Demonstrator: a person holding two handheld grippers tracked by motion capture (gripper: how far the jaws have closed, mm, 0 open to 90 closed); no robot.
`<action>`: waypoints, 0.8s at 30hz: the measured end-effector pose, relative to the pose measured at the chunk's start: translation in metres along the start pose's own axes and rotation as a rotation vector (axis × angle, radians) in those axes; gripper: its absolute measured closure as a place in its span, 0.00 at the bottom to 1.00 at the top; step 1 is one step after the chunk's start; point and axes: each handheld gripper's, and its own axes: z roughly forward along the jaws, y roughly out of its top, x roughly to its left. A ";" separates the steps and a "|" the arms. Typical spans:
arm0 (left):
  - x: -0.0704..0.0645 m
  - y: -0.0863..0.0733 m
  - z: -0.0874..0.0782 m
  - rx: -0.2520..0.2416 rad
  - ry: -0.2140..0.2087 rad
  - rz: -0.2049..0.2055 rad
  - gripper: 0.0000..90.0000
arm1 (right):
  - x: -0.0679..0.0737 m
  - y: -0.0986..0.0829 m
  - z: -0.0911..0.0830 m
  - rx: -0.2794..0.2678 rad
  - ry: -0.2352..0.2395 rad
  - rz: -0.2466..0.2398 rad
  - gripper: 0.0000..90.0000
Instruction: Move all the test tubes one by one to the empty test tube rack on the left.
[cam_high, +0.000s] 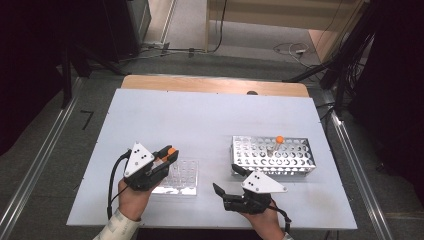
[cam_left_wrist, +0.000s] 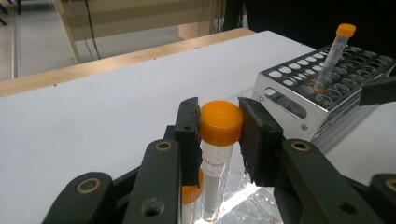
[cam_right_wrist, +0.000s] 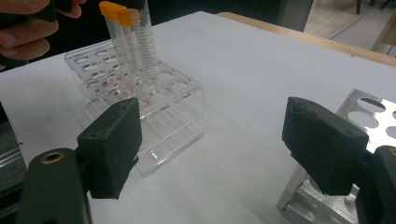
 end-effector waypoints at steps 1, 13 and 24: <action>0.000 -0.001 0.000 0.003 0.001 0.002 0.78 | 0.000 0.000 0.000 0.000 0.000 0.000 0.21; -0.002 -0.005 0.002 0.018 0.005 0.023 0.78 | 0.001 0.000 0.000 0.001 0.001 -0.005 0.21; -0.004 -0.005 0.002 0.019 -0.004 0.033 0.76 | 0.001 -0.001 0.000 0.003 0.003 -0.005 0.21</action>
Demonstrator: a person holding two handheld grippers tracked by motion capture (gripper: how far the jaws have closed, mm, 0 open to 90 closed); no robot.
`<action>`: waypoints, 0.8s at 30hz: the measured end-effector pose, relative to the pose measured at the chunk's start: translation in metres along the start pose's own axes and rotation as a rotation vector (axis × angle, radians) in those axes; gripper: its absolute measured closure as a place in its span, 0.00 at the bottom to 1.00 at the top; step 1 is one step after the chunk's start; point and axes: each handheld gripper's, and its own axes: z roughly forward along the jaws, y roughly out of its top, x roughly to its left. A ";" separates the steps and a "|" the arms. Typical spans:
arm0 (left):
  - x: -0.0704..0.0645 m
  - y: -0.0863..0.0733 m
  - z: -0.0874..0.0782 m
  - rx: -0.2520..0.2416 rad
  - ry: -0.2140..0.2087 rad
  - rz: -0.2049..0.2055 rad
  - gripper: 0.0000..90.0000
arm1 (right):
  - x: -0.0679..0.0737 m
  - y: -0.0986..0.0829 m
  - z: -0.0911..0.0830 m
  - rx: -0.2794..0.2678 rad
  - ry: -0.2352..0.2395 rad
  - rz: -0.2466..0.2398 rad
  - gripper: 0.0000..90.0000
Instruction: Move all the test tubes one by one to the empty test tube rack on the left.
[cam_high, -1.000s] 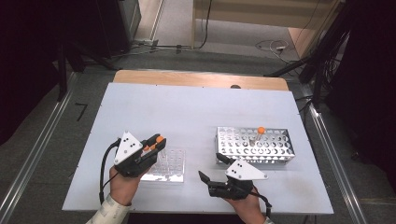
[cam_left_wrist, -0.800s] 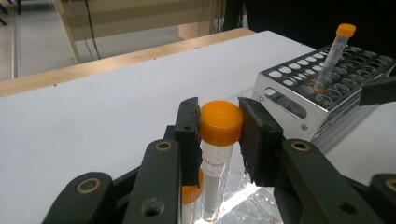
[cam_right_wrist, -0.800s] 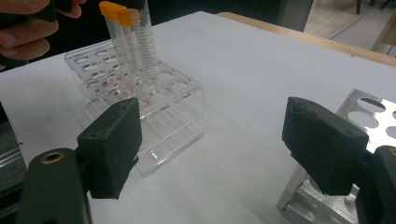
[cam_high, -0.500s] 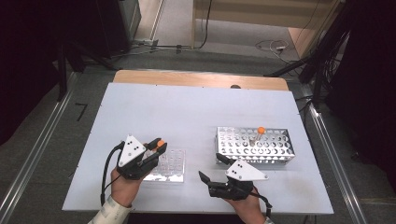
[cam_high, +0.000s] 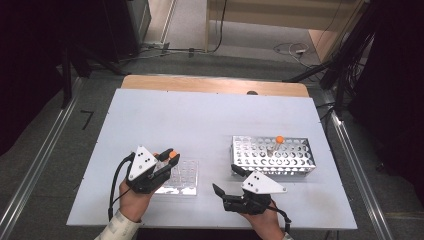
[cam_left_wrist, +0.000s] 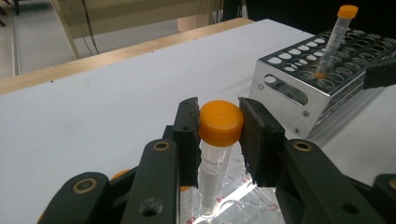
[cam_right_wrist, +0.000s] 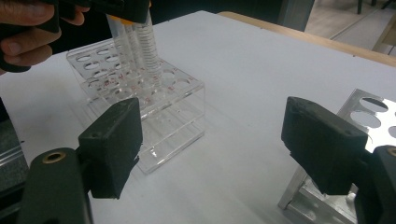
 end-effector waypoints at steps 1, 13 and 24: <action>0.000 0.000 0.000 0.000 -0.003 -0.001 0.75 | 0.000 0.000 0.000 0.000 0.000 0.000 0.21; 0.000 0.000 0.000 0.000 -0.006 -0.004 0.69 | -0.001 0.000 -0.001 -0.003 -0.003 0.001 0.21; -0.001 0.004 -0.005 -0.034 -0.012 -0.026 0.60 | -0.003 0.001 -0.004 -0.012 -0.012 0.008 0.21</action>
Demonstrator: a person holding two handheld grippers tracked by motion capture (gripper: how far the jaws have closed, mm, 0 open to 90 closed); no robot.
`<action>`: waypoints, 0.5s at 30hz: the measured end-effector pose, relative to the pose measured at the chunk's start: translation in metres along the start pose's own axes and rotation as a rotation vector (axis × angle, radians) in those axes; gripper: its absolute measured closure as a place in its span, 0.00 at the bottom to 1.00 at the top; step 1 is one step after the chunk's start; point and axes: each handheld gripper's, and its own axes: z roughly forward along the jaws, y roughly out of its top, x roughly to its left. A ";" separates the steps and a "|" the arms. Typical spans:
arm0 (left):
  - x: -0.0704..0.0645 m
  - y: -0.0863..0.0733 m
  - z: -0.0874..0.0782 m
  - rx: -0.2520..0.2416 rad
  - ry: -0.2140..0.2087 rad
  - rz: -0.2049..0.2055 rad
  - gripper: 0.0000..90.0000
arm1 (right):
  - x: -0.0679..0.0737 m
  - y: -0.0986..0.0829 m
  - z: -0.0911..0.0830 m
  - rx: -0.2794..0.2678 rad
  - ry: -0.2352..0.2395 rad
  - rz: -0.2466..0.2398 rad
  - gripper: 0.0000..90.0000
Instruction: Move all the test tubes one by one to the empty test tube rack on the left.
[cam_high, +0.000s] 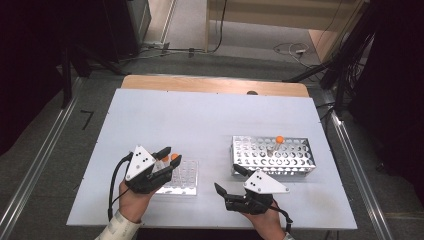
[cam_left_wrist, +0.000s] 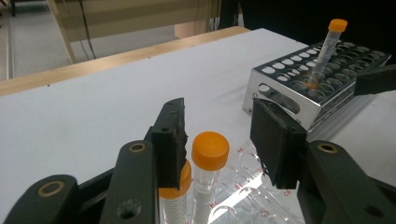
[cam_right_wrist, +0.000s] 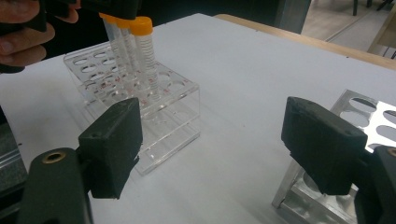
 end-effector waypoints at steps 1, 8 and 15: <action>0.000 0.000 -0.001 -0.001 0.001 -0.001 0.58 | -0.001 0.000 -0.001 -0.002 -0.004 0.001 0.21; -0.008 0.002 -0.002 0.008 0.013 -0.015 0.34 | -0.015 0.000 -0.011 -0.016 -0.044 0.025 0.21; -0.014 0.003 -0.004 -0.006 0.009 -0.019 0.26 | -0.035 0.000 -0.025 -0.036 -0.121 0.047 0.21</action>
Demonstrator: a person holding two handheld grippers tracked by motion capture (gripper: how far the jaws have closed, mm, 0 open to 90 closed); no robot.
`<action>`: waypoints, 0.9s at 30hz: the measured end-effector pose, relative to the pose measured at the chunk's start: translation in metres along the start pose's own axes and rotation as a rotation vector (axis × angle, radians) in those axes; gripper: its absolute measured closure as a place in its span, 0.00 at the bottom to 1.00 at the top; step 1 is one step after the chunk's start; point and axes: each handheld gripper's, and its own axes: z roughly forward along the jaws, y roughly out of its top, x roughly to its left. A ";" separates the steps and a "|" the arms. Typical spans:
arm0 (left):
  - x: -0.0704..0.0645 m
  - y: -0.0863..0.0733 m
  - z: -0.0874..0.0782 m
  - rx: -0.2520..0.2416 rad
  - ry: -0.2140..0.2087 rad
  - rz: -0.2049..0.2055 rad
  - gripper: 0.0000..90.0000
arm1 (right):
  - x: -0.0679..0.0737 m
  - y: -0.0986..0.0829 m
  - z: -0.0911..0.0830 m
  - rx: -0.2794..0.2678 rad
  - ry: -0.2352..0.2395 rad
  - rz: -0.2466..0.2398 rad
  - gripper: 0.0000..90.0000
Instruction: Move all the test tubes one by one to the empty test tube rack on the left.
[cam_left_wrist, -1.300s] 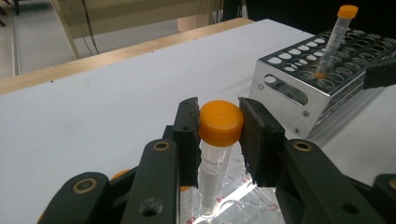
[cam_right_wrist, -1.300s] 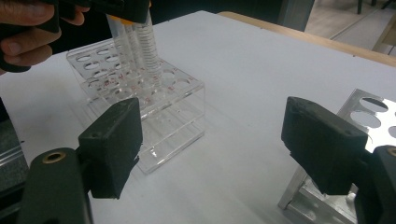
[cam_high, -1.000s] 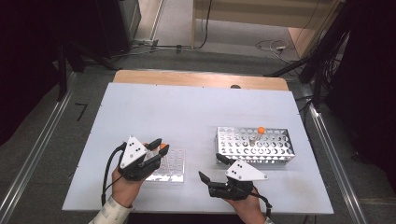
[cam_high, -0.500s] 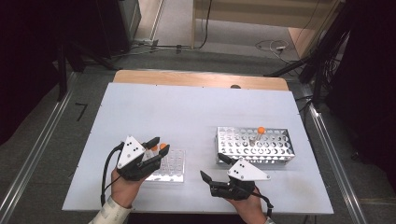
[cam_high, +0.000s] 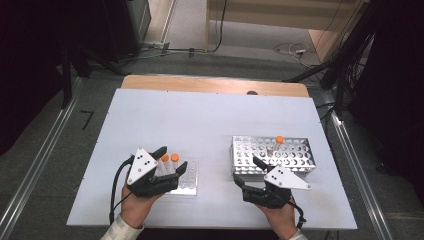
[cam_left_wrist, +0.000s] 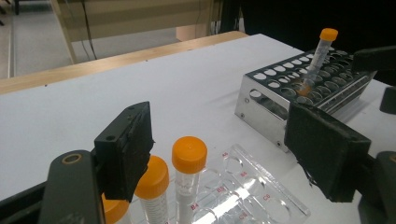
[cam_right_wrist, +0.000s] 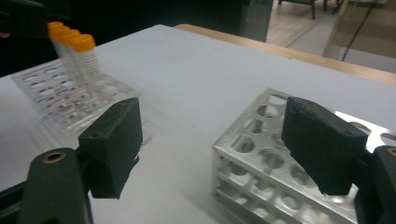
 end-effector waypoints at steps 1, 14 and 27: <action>-0.001 0.000 0.000 -0.005 -0.002 -0.001 0.25 | -0.003 0.000 -0.001 0.001 -0.015 -0.001 0.21; -0.004 0.001 -0.003 -0.021 0.000 0.003 0.25 | -0.046 -0.005 -0.010 -0.008 -0.181 0.043 0.23; -0.006 0.000 -0.001 -0.021 -0.001 0.004 0.26 | -0.083 -0.015 0.009 0.007 -0.306 0.118 0.33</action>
